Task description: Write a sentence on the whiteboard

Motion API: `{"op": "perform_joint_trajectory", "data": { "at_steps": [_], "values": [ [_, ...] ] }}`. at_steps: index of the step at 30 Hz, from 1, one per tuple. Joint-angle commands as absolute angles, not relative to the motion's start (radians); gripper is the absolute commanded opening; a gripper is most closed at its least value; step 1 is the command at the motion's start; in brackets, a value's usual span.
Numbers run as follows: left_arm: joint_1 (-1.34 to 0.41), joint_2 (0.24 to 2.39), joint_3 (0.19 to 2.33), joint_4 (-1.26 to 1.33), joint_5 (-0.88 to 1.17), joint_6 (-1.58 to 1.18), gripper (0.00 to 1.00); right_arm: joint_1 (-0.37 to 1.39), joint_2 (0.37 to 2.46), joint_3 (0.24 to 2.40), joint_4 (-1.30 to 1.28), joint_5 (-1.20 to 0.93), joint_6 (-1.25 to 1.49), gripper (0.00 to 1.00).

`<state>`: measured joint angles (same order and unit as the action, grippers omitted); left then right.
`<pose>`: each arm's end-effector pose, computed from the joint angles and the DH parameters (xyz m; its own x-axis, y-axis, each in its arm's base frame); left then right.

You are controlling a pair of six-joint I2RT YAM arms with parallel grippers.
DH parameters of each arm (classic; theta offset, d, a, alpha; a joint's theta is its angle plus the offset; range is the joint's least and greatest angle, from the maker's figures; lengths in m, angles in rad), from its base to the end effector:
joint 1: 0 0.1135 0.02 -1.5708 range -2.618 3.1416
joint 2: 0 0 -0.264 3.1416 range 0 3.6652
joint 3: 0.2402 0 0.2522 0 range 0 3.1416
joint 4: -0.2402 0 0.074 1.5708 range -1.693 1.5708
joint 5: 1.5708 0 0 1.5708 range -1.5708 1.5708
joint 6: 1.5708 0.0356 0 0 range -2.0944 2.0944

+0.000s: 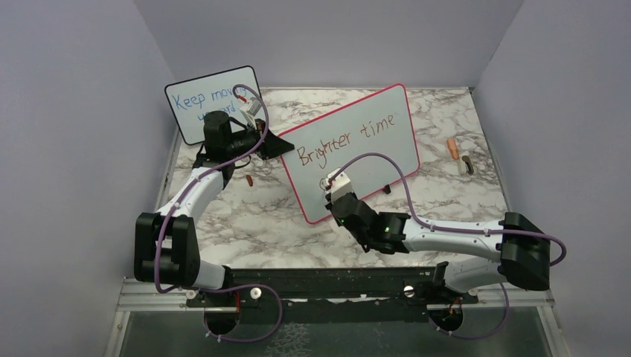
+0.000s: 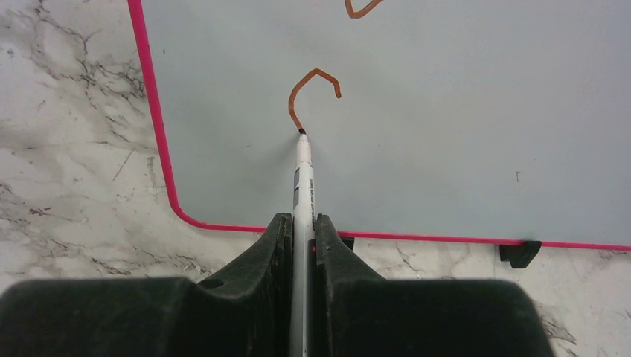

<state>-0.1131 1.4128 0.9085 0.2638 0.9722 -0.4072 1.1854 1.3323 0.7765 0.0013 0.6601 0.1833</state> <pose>0.3079 -0.0646 0.2860 -0.5582 -0.1612 -0.8139 0.6967 0.4416 -0.5653 0.1271 0.2551 0.2380 -0.2923 -0.3375 -0.8948 -0.4909 0.8559 -0.1625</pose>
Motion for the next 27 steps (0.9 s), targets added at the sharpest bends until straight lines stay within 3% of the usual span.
{"op": "perform_joint_trajectory", "data": {
  "at_steps": [1, 27],
  "values": [
    [-0.115, 1.428, 0.89, 0.183, 0.842, -0.33, 0.0, 1.187, 1.315, 0.755, -0.014, 0.709, 0.186, 0.01],
    [-0.116, 1.43, 0.892, 0.179, 0.847, -0.33, 0.0, 1.169, 1.322, 0.765, 0.14, 0.765, 0.118, 0.01]
  ]
}}
